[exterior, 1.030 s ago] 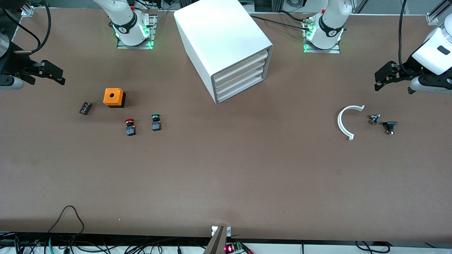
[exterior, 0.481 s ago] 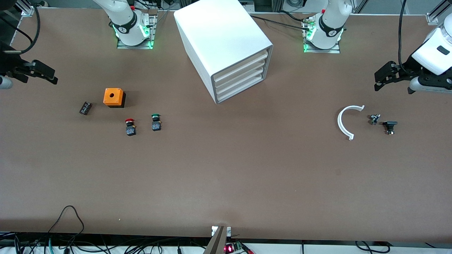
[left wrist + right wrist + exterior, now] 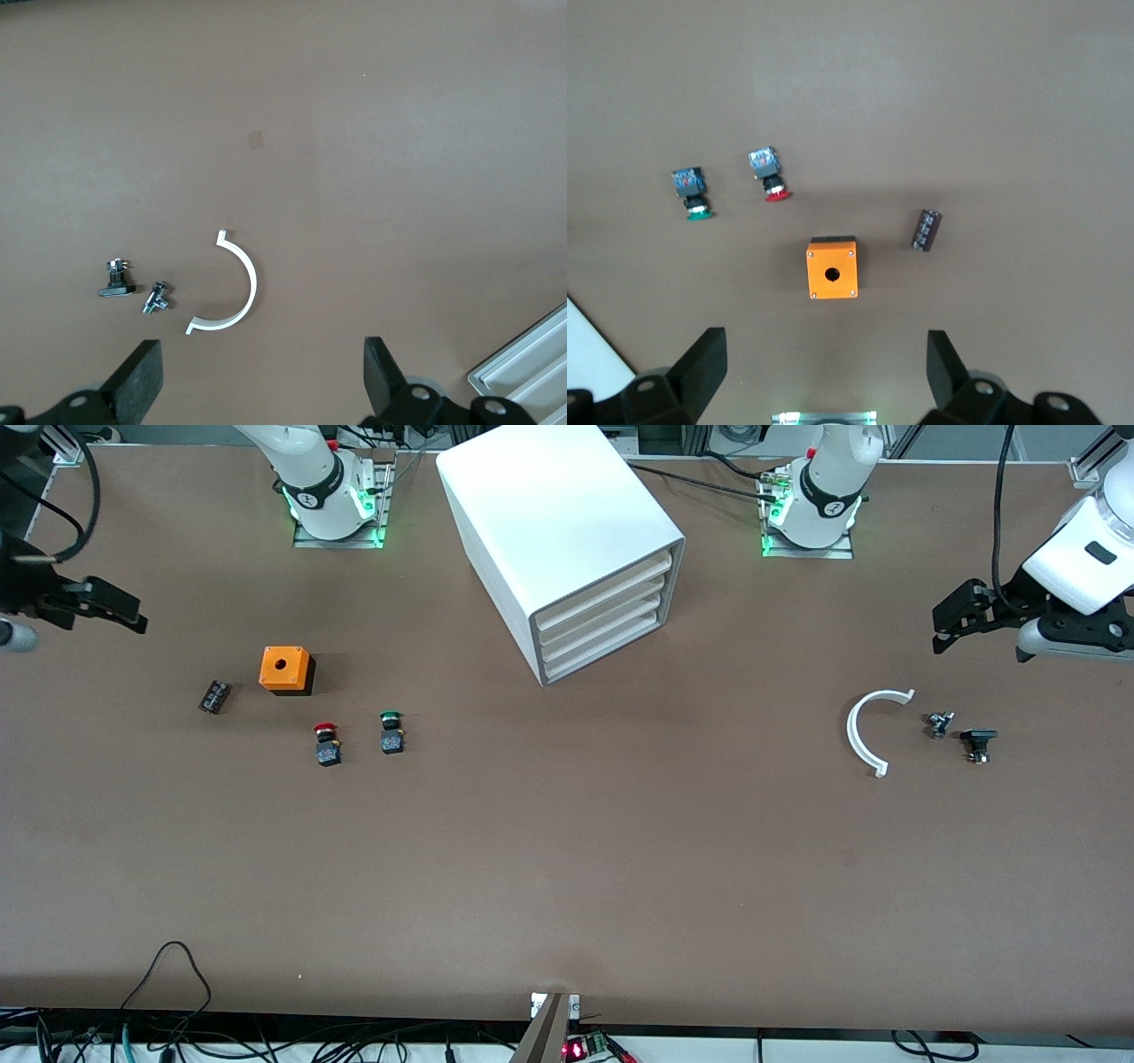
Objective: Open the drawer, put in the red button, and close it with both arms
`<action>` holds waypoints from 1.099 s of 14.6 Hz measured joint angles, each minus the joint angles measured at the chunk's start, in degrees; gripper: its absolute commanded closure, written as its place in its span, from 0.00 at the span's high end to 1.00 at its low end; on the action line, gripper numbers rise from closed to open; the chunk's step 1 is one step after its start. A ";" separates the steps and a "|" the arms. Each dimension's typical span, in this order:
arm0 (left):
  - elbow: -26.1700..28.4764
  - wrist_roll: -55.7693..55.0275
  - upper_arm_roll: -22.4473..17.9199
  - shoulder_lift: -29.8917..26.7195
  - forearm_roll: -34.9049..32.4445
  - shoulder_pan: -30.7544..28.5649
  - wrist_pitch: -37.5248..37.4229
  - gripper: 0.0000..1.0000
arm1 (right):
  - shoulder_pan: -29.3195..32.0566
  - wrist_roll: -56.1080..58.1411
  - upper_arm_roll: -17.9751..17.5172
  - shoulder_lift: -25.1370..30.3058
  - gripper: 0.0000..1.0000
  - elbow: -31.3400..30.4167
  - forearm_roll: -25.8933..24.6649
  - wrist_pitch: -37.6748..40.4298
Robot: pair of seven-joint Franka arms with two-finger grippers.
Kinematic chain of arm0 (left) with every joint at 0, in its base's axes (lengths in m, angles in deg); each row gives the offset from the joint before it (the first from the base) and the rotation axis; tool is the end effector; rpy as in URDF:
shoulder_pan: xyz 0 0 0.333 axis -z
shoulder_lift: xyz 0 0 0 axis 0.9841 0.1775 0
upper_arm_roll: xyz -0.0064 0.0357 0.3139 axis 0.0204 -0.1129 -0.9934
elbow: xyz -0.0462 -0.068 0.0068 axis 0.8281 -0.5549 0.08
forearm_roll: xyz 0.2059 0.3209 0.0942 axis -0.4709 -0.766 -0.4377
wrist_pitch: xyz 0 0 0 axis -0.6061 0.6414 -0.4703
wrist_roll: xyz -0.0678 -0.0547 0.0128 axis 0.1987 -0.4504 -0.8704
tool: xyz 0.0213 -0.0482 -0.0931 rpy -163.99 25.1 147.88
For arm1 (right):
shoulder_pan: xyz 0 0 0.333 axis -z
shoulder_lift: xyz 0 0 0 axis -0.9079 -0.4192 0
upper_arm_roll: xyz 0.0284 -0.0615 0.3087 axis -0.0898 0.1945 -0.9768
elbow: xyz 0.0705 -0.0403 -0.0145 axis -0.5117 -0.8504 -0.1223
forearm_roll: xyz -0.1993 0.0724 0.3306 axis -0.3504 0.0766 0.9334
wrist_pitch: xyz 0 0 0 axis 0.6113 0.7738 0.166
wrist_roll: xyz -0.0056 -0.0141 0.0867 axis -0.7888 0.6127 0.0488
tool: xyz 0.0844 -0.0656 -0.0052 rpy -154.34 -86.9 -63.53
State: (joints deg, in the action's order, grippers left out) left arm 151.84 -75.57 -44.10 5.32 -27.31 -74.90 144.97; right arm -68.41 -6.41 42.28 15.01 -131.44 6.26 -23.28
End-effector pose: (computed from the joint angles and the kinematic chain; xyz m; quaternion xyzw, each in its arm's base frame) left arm 0.5525 -0.0469 0.6217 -0.9982 0.0540 -0.0251 0.0068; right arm 0.5324 -0.0435 0.5586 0.9978 -0.0201 -0.0625 0.0056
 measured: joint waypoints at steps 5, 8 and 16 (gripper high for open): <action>0.23 0.10 0.20 1.84 0.01 0.13 -0.13 1.00 | -2.76 -0.02 -0.84 -7.92 1.00 0.10 0.03 -2.12; 2.67 0.02 1.86 4.74 0.01 1.66 -0.63 1.00 | -4.59 -0.11 -1.00 -11.32 1.00 0.21 0.03 -4.28; 6.73 1.53 2.40 18.61 22.00 2.19 -0.18 1.00 | -4.87 -0.10 -2.14 -20.80 1.00 -3.35 1.56 -18.23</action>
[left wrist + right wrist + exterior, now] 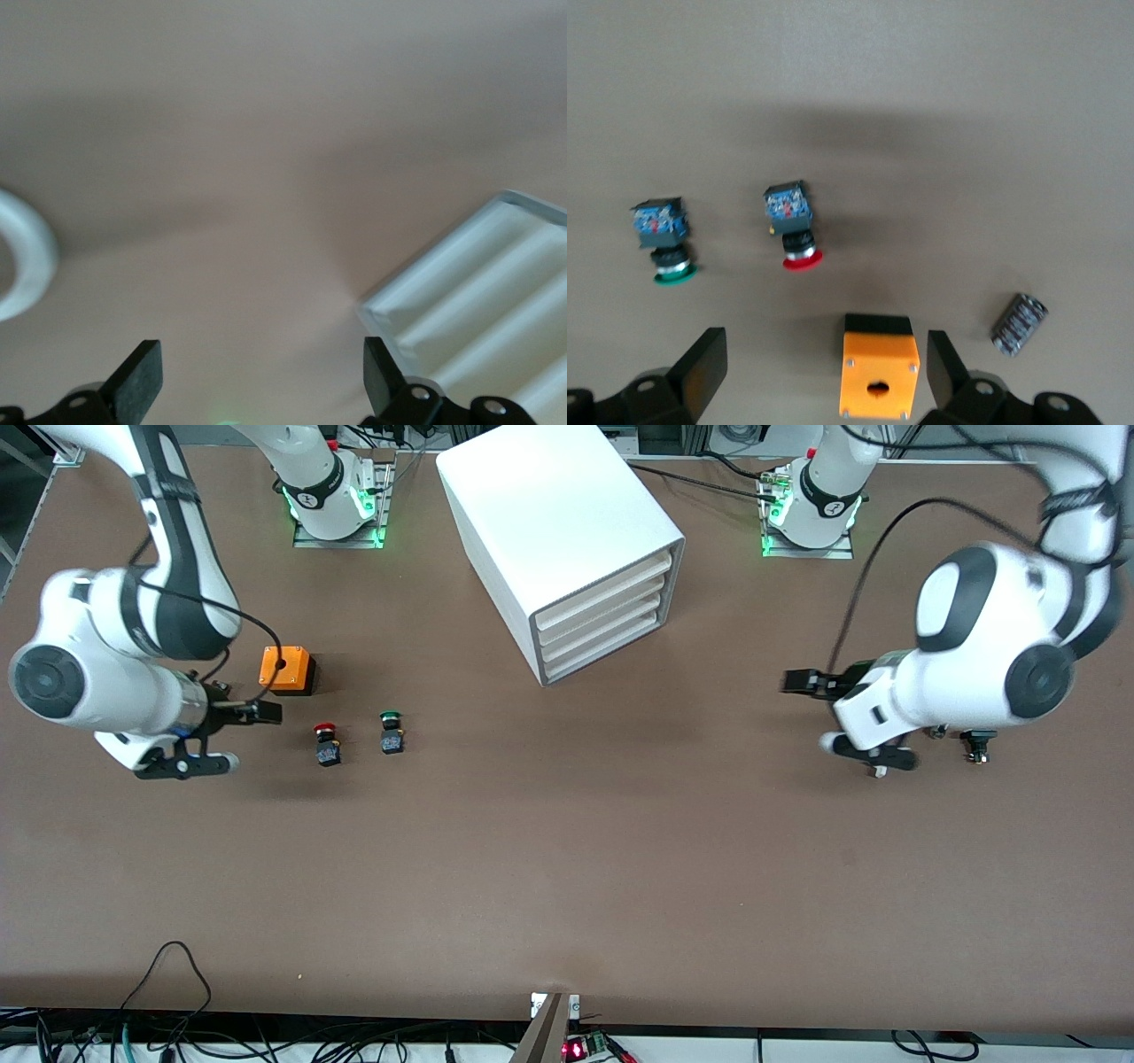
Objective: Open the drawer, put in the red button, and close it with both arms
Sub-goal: 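Reach the left gripper to the drawer while the right gripper approaches the red button, then pull the drawer open with the left gripper while the right gripper grasps the red button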
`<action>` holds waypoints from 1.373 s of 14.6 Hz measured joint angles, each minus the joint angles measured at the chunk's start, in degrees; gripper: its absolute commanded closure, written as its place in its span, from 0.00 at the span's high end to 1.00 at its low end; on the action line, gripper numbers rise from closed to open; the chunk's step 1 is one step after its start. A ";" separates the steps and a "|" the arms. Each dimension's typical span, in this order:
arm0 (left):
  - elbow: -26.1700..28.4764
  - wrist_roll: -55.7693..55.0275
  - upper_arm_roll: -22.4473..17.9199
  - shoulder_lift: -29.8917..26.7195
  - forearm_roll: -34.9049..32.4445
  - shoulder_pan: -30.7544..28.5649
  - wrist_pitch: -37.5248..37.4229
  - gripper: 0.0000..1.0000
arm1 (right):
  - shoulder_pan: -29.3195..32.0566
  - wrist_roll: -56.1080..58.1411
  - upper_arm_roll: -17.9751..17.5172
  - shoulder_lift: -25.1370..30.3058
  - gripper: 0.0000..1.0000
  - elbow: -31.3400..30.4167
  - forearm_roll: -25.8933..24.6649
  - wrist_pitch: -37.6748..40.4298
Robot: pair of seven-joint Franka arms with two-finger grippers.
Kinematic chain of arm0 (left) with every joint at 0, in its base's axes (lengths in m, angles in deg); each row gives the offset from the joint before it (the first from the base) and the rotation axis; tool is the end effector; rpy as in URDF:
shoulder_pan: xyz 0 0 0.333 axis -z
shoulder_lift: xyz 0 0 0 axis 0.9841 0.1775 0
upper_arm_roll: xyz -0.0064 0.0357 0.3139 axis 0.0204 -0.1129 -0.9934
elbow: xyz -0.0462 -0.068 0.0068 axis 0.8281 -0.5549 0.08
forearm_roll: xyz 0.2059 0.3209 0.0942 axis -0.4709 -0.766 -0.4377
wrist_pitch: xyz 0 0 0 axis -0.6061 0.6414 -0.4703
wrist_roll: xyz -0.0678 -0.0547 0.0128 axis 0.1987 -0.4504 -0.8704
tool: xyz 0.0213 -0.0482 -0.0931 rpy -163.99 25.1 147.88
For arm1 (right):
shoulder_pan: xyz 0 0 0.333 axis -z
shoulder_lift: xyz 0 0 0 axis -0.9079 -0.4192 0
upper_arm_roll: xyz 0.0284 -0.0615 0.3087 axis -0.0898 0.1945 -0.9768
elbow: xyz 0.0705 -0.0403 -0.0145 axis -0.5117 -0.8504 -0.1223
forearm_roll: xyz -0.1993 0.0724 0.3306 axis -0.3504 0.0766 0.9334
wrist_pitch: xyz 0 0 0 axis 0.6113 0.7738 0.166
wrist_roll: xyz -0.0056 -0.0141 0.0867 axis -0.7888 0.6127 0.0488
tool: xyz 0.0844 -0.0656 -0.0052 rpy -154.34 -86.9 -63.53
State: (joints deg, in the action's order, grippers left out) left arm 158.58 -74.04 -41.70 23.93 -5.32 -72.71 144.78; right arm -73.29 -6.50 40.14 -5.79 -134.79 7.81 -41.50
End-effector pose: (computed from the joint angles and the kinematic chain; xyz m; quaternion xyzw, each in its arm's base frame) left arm 0.5819 -0.1333 0.3852 0.9623 -0.0550 -0.2041 0.1712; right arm 0.6050 0.0324 0.3451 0.9928 0.0386 -0.1126 0.0142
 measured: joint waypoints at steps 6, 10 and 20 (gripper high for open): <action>12.45 9.88 5.36 4.24 26.56 0.50 4.56 1.00 | -1.78 1.85 -0.27 -2.11 1.00 -4.30 -0.01 -9.74; 15.66 19.27 8.19 6.96 34.26 2.18 4.84 0.98 | -1.84 4.04 -1.47 -2.11 1.00 -9.66 -0.01 -16.33; 22.93 28.54 13.57 9.32 44.01 4.97 10.26 0.27 | -1.87 7.57 -3.14 -2.36 1.00 -18.16 -0.02 -26.41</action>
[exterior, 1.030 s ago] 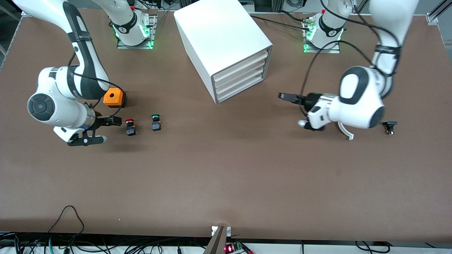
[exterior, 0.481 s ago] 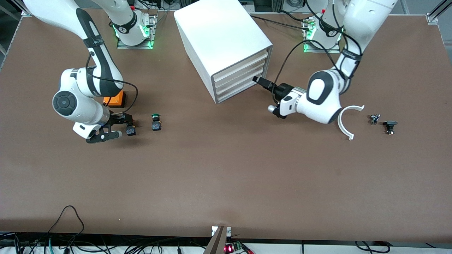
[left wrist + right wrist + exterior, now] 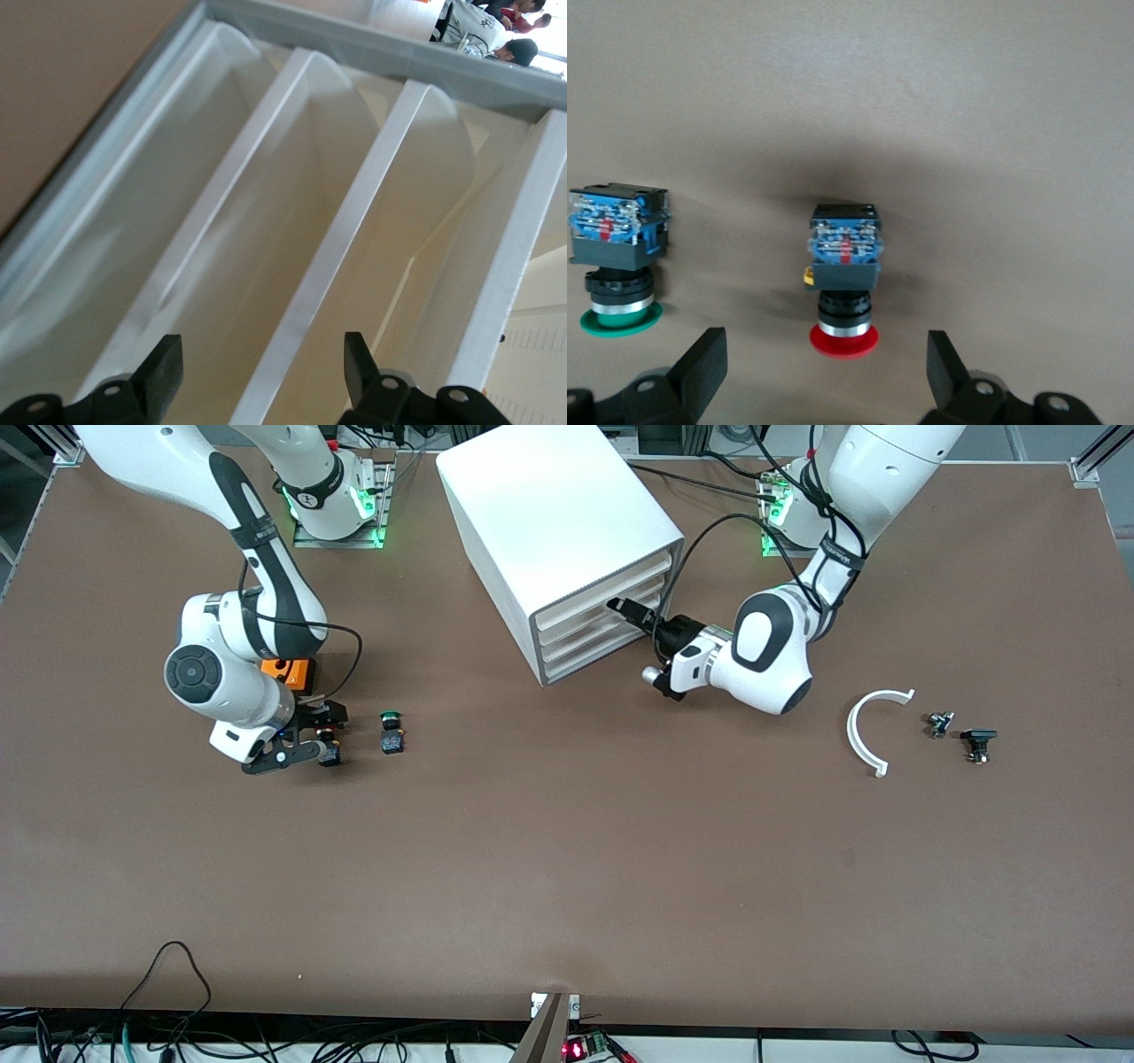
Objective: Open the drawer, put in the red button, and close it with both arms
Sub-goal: 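Pull the drawer open with the left gripper while the right gripper grasps the red button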
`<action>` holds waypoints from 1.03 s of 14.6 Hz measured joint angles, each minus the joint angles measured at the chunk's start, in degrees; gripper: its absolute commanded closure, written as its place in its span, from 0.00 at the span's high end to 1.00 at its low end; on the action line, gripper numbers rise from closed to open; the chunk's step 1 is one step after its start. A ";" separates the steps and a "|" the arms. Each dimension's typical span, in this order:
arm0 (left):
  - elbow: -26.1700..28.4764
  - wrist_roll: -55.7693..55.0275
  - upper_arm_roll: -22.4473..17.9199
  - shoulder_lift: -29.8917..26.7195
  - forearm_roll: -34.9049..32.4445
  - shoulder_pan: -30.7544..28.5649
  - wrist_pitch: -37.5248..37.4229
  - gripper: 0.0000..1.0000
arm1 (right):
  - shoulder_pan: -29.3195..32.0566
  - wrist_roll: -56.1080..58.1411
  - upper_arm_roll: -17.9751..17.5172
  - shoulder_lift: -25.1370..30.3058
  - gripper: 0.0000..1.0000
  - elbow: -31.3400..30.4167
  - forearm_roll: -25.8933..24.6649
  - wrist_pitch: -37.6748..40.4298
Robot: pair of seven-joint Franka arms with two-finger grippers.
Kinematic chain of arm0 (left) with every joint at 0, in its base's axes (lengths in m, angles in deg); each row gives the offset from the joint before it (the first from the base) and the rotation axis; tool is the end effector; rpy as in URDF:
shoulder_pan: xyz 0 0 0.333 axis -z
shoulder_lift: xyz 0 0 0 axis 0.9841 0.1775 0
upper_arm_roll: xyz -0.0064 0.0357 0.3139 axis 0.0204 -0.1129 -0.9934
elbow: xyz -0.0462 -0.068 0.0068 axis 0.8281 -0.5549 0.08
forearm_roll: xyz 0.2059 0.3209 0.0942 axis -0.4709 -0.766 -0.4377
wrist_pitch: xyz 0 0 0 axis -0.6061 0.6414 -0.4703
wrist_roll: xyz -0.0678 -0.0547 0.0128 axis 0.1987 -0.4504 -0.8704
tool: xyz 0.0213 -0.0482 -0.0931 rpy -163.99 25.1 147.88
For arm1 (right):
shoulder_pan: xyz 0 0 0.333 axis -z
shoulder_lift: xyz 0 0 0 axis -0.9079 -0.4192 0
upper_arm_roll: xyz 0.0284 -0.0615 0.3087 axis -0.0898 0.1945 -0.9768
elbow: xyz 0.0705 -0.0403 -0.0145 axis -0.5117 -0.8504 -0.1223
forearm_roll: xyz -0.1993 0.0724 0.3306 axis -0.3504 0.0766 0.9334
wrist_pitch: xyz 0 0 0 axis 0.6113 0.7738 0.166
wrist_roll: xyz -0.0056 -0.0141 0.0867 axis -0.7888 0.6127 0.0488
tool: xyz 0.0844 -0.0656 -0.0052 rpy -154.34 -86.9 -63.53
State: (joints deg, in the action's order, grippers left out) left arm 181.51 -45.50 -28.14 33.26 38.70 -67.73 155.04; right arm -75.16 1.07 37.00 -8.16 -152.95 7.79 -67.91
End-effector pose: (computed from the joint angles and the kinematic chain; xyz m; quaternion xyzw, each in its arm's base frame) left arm 0.4194 -0.3120 0.1970 0.8033 -0.1031 -0.3134 0.4958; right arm 0.5523 0.0752 0.2239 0.9871 0.1476 -0.0623 0.0050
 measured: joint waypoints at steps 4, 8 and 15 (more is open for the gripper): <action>0.77 0.04 0.44 -0.04 0.42 0.06 0.92 0.00 | 0.00 0.77 -0.10 -2.23 1.00 -0.44 0.00 -3.61; 0.57 0.66 0.28 -0.45 1.35 -0.42 1.26 0.00 | 0.04 1.14 -0.10 -5.02 0.99 -0.44 0.00 -6.58; -3.21 2.93 -6.62 -2.14 1.36 -4.24 6.03 0.99 | 0.06 1.40 -0.10 -5.38 0.54 -0.35 0.00 -7.10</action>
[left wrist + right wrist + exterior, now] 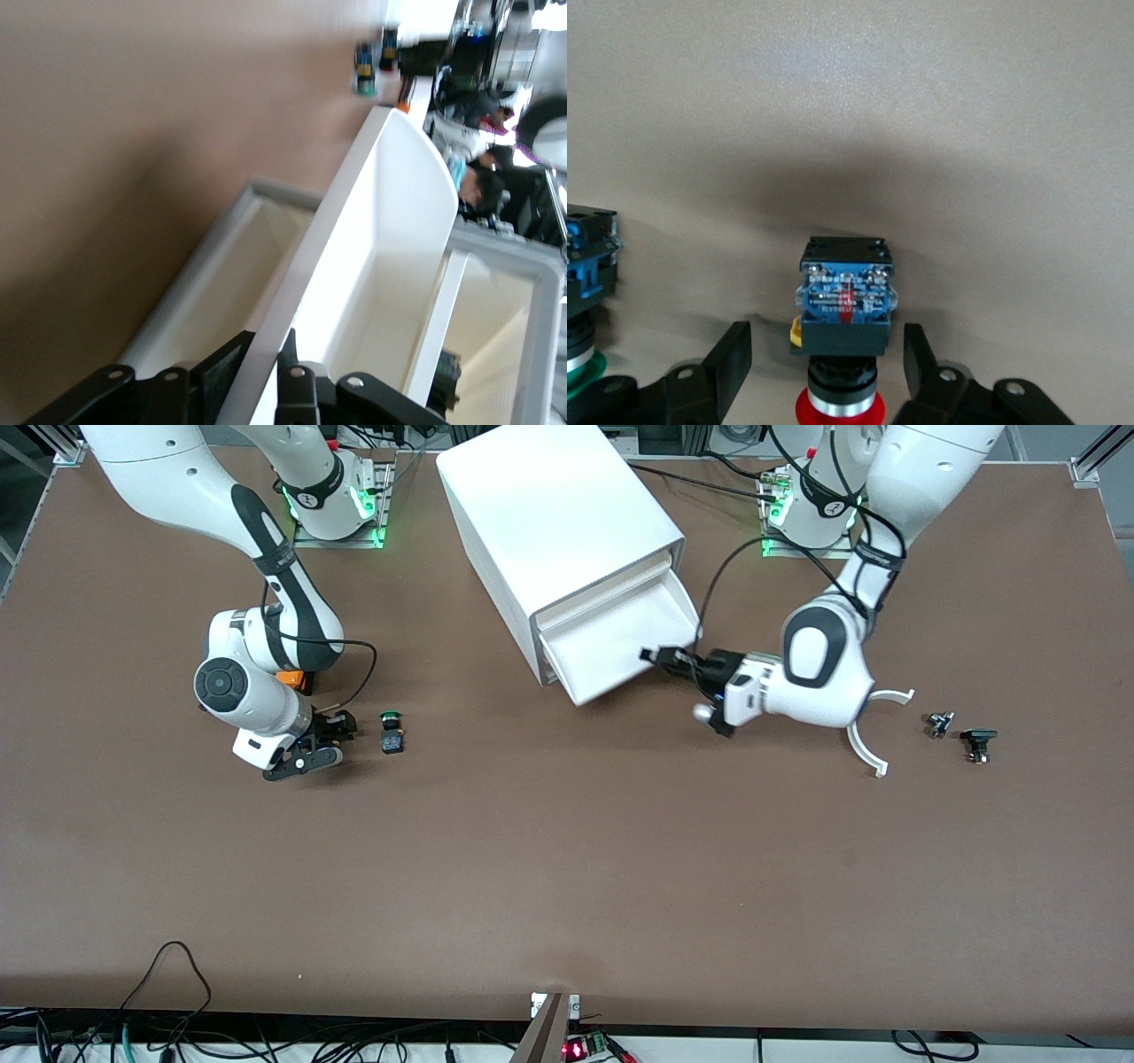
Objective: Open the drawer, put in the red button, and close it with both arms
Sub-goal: 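Pull the drawer open with the left gripper while the right gripper grasps the red button, then release the drawer and withdraw the left gripper while the right gripper lifts the button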
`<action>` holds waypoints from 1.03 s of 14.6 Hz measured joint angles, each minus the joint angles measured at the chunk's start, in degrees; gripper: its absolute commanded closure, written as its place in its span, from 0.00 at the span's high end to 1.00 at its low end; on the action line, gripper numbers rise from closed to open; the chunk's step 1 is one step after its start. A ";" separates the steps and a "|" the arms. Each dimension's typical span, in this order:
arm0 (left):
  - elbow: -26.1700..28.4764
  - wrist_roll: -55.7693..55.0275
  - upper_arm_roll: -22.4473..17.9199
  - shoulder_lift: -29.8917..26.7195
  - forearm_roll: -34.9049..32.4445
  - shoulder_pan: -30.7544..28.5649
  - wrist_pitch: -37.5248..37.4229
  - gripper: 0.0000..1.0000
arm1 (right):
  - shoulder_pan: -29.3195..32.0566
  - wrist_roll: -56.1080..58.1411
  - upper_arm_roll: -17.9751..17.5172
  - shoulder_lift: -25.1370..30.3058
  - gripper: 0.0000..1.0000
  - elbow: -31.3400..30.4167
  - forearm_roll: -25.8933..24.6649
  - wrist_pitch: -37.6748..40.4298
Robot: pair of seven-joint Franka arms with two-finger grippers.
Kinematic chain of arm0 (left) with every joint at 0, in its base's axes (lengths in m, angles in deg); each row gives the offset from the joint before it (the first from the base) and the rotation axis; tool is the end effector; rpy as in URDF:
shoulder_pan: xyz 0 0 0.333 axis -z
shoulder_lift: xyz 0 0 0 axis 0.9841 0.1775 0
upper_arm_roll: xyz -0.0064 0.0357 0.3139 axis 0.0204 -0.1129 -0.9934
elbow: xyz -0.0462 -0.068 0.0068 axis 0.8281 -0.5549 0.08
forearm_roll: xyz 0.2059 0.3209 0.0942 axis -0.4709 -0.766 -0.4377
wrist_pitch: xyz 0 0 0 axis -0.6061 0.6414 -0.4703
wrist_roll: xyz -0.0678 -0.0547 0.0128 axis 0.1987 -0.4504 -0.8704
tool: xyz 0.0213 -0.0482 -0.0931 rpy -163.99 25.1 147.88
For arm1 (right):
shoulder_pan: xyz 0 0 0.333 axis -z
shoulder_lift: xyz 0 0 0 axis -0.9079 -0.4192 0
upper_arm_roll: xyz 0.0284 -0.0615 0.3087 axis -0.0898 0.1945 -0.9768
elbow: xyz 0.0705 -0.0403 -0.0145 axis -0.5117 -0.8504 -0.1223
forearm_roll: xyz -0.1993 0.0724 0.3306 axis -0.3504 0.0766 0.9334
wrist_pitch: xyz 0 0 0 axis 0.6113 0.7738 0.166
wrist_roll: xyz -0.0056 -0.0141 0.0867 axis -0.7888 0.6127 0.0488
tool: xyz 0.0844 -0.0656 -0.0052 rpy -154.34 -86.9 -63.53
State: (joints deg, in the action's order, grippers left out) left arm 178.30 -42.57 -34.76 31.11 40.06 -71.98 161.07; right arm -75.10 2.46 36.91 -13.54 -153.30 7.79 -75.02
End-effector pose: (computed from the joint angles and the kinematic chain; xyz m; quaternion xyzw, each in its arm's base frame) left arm 0.5069 -0.2244 0.2208 0.8477 -0.0465 -0.1740 0.4989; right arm 0.5520 0.0751 0.1788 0.9857 0.1605 -0.0503 0.0060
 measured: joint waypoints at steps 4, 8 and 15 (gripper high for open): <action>-0.66 -0.38 -0.96 0.08 0.00 -0.06 3.56 1.00 | 0.01 0.14 0.00 0.00 0.44 0.54 0.00 -0.03; -1.60 -0.37 -0.99 -0.89 -0.08 -0.09 7.72 1.00 | 0.01 0.19 0.00 0.00 0.41 1.75 0.00 -0.11; -2.33 -0.99 -1.40 -10.92 -1.45 -6.88 16.46 1.00 | 0.01 1.79 0.01 2.02 0.43 5.54 0.00 0.93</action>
State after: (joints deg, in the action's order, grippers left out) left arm 175.96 -43.56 -36.16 20.19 38.61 -78.86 177.53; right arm -75.08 4.26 36.91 -11.52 -147.77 7.79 -74.09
